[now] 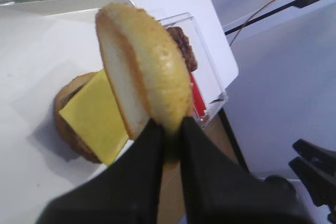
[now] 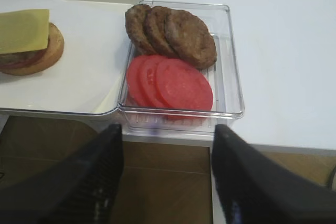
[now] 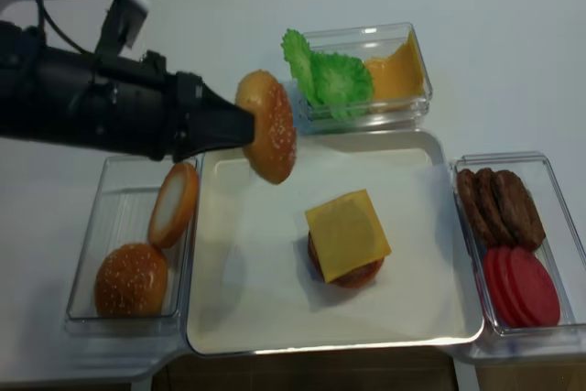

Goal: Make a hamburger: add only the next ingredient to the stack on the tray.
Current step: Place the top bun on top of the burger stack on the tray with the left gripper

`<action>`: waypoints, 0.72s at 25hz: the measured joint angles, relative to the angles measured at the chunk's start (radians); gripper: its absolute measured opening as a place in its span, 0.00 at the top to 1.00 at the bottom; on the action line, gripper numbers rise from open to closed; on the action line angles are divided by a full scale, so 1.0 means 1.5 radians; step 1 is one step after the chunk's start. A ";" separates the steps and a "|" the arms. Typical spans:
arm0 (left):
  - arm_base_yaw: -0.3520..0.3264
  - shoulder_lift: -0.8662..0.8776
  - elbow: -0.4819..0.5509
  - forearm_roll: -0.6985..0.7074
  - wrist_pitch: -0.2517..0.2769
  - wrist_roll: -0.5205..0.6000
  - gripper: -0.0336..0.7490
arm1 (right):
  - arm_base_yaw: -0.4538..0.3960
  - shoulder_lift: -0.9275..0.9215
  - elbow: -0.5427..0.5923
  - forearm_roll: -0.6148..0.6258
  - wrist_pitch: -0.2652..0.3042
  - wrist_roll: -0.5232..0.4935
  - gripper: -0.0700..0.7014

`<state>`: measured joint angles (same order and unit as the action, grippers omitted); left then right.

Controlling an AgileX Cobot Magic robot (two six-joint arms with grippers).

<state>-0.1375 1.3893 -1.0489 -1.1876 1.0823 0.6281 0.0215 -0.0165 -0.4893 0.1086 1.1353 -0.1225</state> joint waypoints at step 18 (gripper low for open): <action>-0.114 0.124 0.001 -0.145 -0.008 0.061 0.88 | 0.000 0.000 0.000 0.000 0.000 0.000 0.36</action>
<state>-0.3084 1.5759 -1.0469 -1.4053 1.0709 0.7203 0.0215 -0.0165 -0.4893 0.1086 1.1353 -0.1225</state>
